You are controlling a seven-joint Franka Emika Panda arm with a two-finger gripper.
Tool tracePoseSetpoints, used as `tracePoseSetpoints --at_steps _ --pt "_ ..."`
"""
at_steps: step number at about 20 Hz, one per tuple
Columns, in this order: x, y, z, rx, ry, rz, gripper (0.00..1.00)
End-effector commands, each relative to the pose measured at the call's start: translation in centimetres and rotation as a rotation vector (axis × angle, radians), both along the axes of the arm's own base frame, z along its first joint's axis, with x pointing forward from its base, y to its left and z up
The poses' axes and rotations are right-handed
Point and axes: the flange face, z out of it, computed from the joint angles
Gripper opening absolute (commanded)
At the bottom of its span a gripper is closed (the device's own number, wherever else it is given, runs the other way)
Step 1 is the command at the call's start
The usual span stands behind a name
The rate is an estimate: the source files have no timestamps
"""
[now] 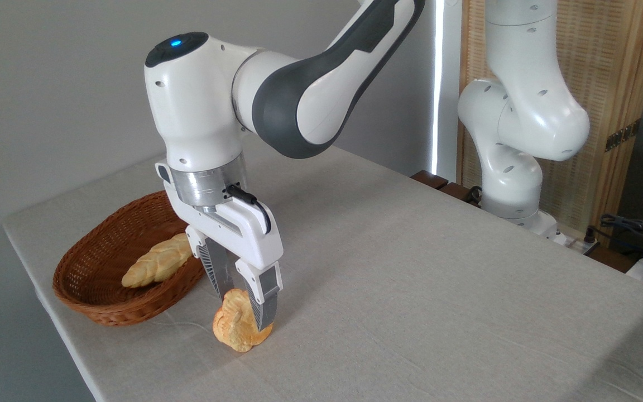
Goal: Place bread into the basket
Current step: 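Lower the gripper onto the round golden bun and close on it, then lift the held bun and carry it over the wicker basket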
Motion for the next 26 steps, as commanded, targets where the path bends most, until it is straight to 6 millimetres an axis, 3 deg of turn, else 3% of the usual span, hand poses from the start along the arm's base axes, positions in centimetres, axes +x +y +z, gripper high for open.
tracePoseSetpoints --at_steps 1,4,6,21,26 --pt "0.15 0.0 0.16 0.011 -0.028 -0.015 0.68" --pt "0.14 0.0 0.14 0.011 -0.027 -0.028 0.51" --pt "0.13 0.18 0.13 0.012 -0.025 -0.035 0.46" --pt "0.0 0.14 0.33 0.002 -0.022 -0.025 0.33" --pt "0.0 0.14 0.33 0.002 -0.022 -0.028 0.33"
